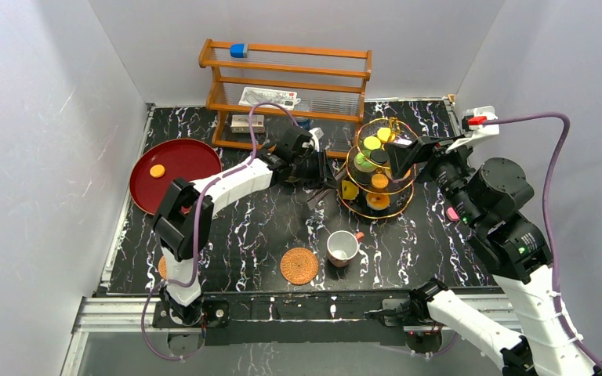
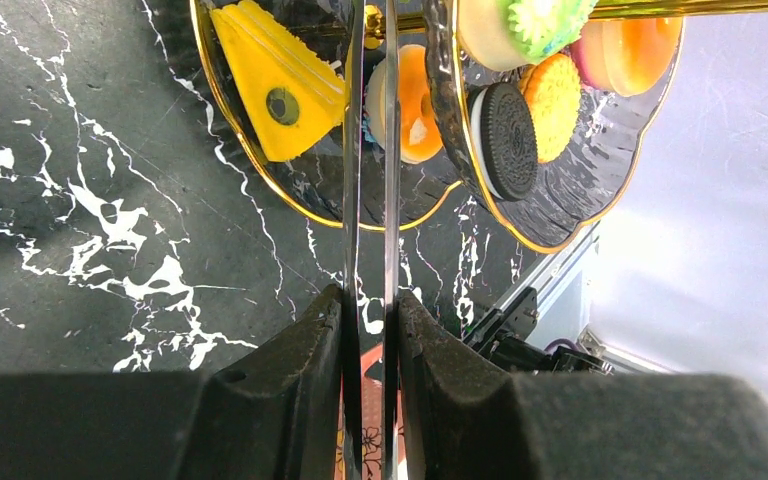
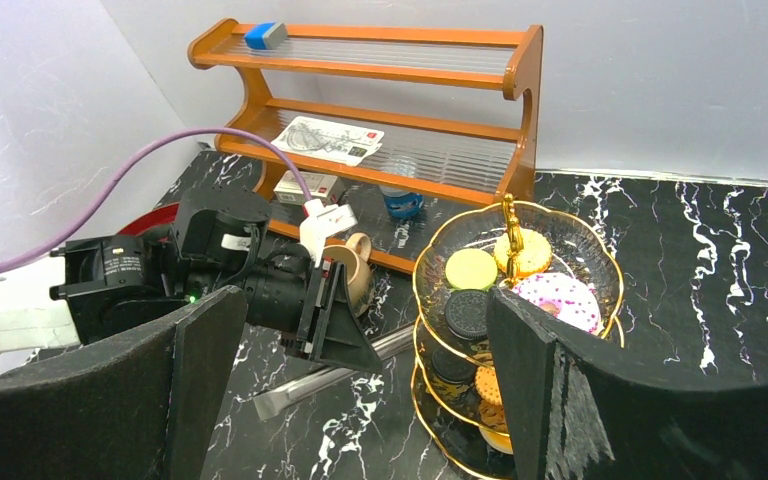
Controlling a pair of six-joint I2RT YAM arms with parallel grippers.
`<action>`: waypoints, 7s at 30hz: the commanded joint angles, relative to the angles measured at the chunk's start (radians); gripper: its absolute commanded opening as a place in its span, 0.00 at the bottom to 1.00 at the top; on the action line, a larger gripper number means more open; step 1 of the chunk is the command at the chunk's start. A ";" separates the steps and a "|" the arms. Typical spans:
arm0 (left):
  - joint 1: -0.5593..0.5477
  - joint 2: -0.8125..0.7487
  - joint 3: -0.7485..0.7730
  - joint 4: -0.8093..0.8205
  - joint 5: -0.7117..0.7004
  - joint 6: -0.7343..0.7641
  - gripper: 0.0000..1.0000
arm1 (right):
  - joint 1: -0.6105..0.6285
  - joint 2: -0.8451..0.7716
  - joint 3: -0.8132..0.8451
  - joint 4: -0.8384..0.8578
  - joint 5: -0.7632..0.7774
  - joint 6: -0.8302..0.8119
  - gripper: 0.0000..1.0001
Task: Serve the afternoon tea
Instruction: Place the desert on the desert table, then pick up the desert from the tray.
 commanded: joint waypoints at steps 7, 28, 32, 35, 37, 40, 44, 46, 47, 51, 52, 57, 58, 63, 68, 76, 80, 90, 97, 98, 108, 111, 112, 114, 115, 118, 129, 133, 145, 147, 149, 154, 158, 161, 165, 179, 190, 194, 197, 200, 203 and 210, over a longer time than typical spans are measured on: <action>-0.005 -0.037 -0.010 0.031 0.007 0.024 0.33 | 0.002 0.009 0.025 0.024 -0.016 -0.002 0.99; -0.004 -0.128 0.013 -0.105 -0.165 0.143 0.35 | 0.003 0.001 0.009 0.032 -0.013 0.000 0.99; -0.005 -0.120 0.025 -0.108 -0.166 0.150 0.36 | 0.004 0.001 0.002 0.037 -0.019 0.002 0.99; -0.005 -0.110 0.060 -0.141 -0.169 0.169 0.36 | 0.003 0.003 0.004 0.039 -0.019 0.001 0.98; -0.004 -0.110 0.078 -0.161 -0.189 0.182 0.36 | 0.003 0.002 0.004 0.044 -0.021 0.000 0.99; -0.003 -0.117 0.104 -0.196 -0.226 0.207 0.36 | 0.004 0.000 0.000 0.051 -0.025 0.004 0.99; -0.005 -0.149 0.107 -0.235 -0.303 0.240 0.36 | 0.003 -0.008 -0.024 0.057 -0.028 0.008 0.99; -0.003 -0.164 0.107 -0.258 -0.348 0.259 0.36 | 0.004 -0.006 -0.030 0.051 -0.031 0.010 0.99; -0.003 -0.171 0.108 -0.271 -0.362 0.271 0.36 | 0.004 -0.005 -0.030 0.049 -0.033 0.011 0.99; -0.002 -0.182 0.138 -0.353 -0.480 0.318 0.36 | 0.003 -0.005 -0.032 0.053 -0.029 0.011 0.99; -0.001 -0.182 0.148 -0.370 -0.501 0.327 0.36 | 0.003 -0.007 -0.034 0.056 -0.029 0.010 0.99; 0.000 -0.201 0.180 -0.441 -0.616 0.369 0.36 | 0.003 -0.008 -0.053 0.072 -0.038 0.014 0.99; 0.000 -0.207 0.182 -0.450 -0.641 0.376 0.36 | 0.004 -0.005 -0.053 0.073 -0.041 0.014 0.99; 0.006 -0.241 0.184 -0.496 -0.766 0.417 0.41 | 0.003 -0.002 -0.055 0.077 -0.041 0.014 0.99; 0.028 -0.271 0.165 -0.549 -0.909 0.440 0.42 | 0.004 -0.007 -0.062 0.083 -0.042 0.014 0.99; 0.117 -0.332 0.092 -0.622 -0.969 0.422 0.41 | 0.004 -0.016 -0.079 0.093 -0.043 0.013 0.99; 0.196 -0.402 0.019 -0.610 -0.905 0.406 0.41 | 0.003 -0.016 -0.080 0.088 -0.045 0.014 0.99; 0.508 -0.478 -0.144 -0.529 -0.783 0.414 0.39 | 0.003 -0.031 -0.122 0.112 -0.071 0.019 0.99; 0.741 -0.474 -0.209 -0.490 -0.725 0.424 0.39 | 0.003 -0.027 -0.136 0.134 -0.108 0.009 0.99; 0.775 -0.473 -0.216 -0.483 -0.712 0.429 0.39 | 0.003 -0.029 -0.140 0.138 -0.113 0.007 0.99; 0.921 -0.444 -0.238 -0.436 -0.596 0.472 0.40 | 0.004 -0.045 -0.178 0.217 -0.136 -0.011 0.99; 0.922 -0.424 -0.234 -0.449 -0.599 0.462 0.42 | 0.003 -0.053 -0.196 0.229 -0.127 -0.016 0.99; 0.923 -0.419 -0.236 -0.450 -0.614 0.462 0.43 | 0.003 -0.053 -0.198 0.229 -0.126 -0.017 0.99; 0.928 -0.407 -0.235 -0.453 -0.630 0.467 0.44 | 0.003 -0.057 -0.199 0.229 -0.126 -0.017 0.99; 0.929 -0.404 -0.235 -0.454 -0.631 0.468 0.44 | 0.003 -0.060 -0.200 0.230 -0.127 -0.019 0.99; 0.929 -0.396 -0.231 -0.454 -0.630 0.464 0.45 | 0.003 -0.069 -0.206 0.230 -0.123 -0.022 0.99; 0.939 -0.354 -0.260 -0.398 -0.622 0.464 0.46 | 0.004 -0.094 -0.208 0.229 -0.120 -0.035 0.99; 0.940 -0.343 -0.262 -0.382 -0.627 0.463 0.48 | 0.003 -0.100 -0.208 0.229 -0.110 -0.041 0.99; 0.949 -0.276 -0.236 -0.350 -0.621 0.451 0.49 | 0.003 -0.110 -0.205 0.224 -0.092 -0.044 0.99; 0.951 -0.267 -0.235 -0.344 -0.625 0.458 0.49 | 0.003 -0.110 -0.206 0.222 -0.091 -0.043 0.99; 0.955 -0.254 -0.230 -0.340 -0.622 0.462 0.48 | 0.003 -0.110 -0.206 0.221 -0.090 -0.041 0.99; 0.959 -0.246 -0.218 -0.327 -0.583 0.462 0.48 | 0.003 -0.108 -0.206 0.223 -0.091 -0.037 0.99; 0.971 -0.240 -0.207 -0.321 -0.533 0.453 0.47 | 0.003 -0.113 -0.212 0.225 -0.087 -0.035 0.99; 0.982 -0.238 -0.204 -0.321 -0.510 0.445 0.46 | 0.003 -0.113 -0.220 0.229 -0.090 -0.029 0.99; 1.000 -0.234 -0.201 -0.323 -0.481 0.440 0.44 | 0.004 -0.107 -0.223 0.228 -0.105 -0.028 0.99; 1.015 -0.189 -0.159 -0.338 -0.463 0.448 0.47 | 0.003 -0.123 -0.221 0.208 -0.081 -0.040 0.99; 1.017 -0.199 -0.145 -0.370 -0.417 0.440 0.40 | 0.003 -0.119 -0.207 0.199 -0.079 -0.044 0.99; 1.017 -0.217 -0.125 -0.422 -0.379 0.446 0.39 | 0.003 -0.120 -0.202 0.201 -0.079 -0.040 0.99; 1.017 -0.242 -0.130 -0.446 -0.350 0.448 0.39 | 0.004 -0.122 -0.198 0.200 -0.079 -0.038 0.99; 1.017 -0.267 -0.132 -0.470 -0.340 0.457 0.39 | 0.004 -0.122 -0.190 0.191 -0.078 -0.036 0.99; 1.016 -0.288 -0.140 -0.490 -0.323 0.463 0.39 | 0.004 -0.120 -0.180 0.180 -0.068 -0.040 0.99; 1.004 -0.367 -0.192 -0.498 -0.310 0.467 0.38 | 0.004 -0.113 -0.162 0.166 -0.050 -0.049 0.99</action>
